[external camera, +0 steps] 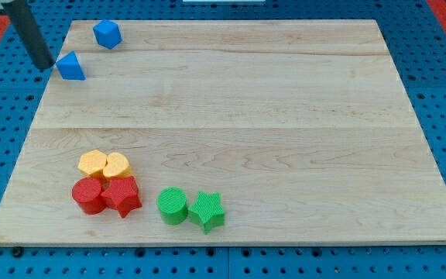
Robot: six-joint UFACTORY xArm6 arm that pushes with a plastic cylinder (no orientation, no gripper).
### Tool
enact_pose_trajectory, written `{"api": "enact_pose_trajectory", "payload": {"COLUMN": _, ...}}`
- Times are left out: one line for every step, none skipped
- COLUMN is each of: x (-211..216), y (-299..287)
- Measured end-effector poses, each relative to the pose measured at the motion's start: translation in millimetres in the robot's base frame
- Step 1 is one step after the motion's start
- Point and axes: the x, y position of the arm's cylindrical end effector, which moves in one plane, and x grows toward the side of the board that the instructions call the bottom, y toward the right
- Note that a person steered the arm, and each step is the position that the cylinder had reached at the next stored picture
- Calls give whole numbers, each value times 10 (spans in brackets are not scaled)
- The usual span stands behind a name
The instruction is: Push the blue triangle to the top of the green star
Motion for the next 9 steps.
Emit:
{"api": "enact_pose_trajectory", "payload": {"x": 363, "y": 514}}
{"api": "enact_pose_trajectory", "payload": {"x": 460, "y": 1131}}
{"api": "enact_pose_trajectory", "payload": {"x": 230, "y": 1222}}
{"api": "enact_pose_trajectory", "payload": {"x": 2, "y": 1308}}
{"api": "enact_pose_trajectory", "payload": {"x": -284, "y": 1262}}
{"api": "enact_pose_trajectory", "payload": {"x": -399, "y": 1299}}
{"api": "enact_pose_trajectory", "payload": {"x": -96, "y": 1567}}
{"api": "enact_pose_trajectory", "payload": {"x": -12, "y": 1572}}
{"api": "enact_pose_trajectory", "payload": {"x": -39, "y": 1936}}
